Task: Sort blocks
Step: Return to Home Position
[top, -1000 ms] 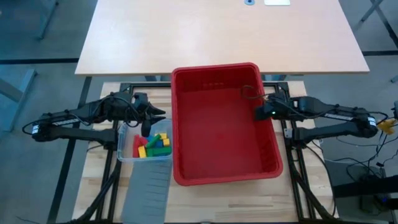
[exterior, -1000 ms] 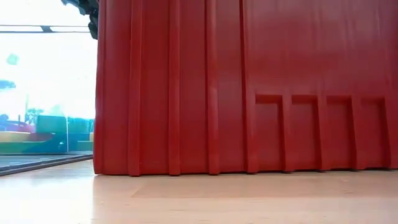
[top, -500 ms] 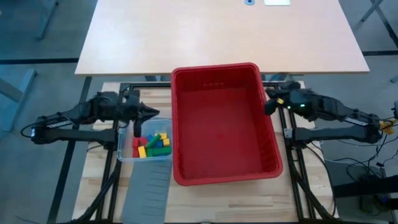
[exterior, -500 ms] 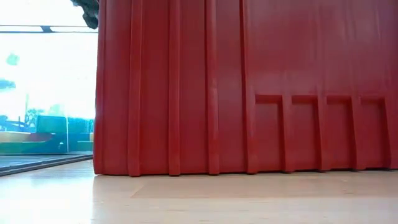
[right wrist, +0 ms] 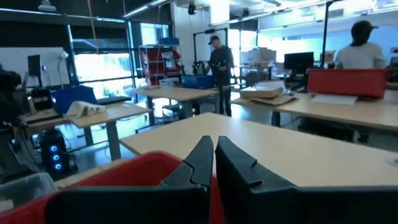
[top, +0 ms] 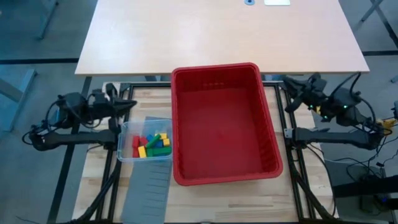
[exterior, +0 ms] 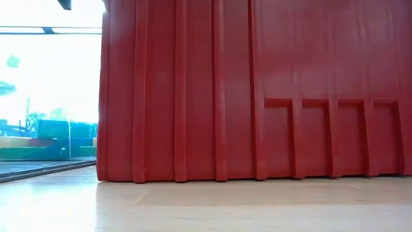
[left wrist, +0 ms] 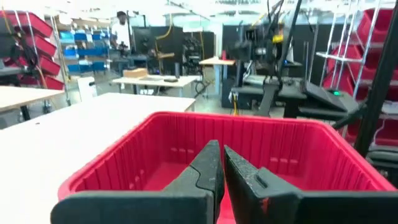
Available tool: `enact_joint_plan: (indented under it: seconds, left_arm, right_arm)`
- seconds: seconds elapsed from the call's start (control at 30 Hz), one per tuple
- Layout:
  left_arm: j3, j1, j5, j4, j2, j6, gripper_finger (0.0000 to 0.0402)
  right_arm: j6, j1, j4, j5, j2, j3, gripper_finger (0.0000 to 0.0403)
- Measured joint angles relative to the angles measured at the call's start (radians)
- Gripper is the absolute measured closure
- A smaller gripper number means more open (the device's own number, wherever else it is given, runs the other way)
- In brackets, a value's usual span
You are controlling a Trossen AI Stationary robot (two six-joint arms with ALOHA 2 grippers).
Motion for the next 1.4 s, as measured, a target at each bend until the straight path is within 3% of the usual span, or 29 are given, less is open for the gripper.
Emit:
enact_joint_plan:
  seconds: [0.2,0.37,0.73,0.87,1.0,1.1,1.23,1.4]
  left_arm:
    - [0.000,0.000,-0.001,-0.046,-0.046,-0.034,0.0402]
    - [-0.007,0.000,0.000,-0.104,-0.072,-0.058,0.0402]
    - [-0.227,0.000,-0.013,-0.065,-0.211,-0.145,0.0402]
    - [-0.299,0.000,-0.035,-0.041,-0.268,-0.182,0.0402]
    - [-0.322,0.000,-0.034,-0.026,-0.289,-0.153,0.0402]
    - [-0.323,0.000,-0.045,0.011,-0.288,-0.108,0.0402]
    - [-0.361,0.000,-0.121,0.163,-0.278,-0.051,0.0402]
    - [-0.457,0.000,-0.122,0.401,-0.253,0.000,0.0402]
  right_arm:
    - [0.126,0.000,0.016,0.000,-0.205,-0.239,0.0403]
    - [0.156,0.000,0.180,0.001,-0.388,-0.437,0.0403]
    - [0.089,0.000,0.252,0.187,-0.383,-0.548,0.0403]
    - [-0.022,0.000,0.229,0.221,-0.386,-0.569,0.0403]
    - [-0.021,0.000,0.228,0.203,-0.381,-0.575,0.0403]
    - [-0.040,0.000,0.222,0.283,-0.378,-0.585,0.0403]
    - [-0.046,0.000,0.225,0.442,-0.373,-0.601,0.0403]
    - [-0.018,0.000,0.228,0.401,-0.374,-0.618,0.0403]
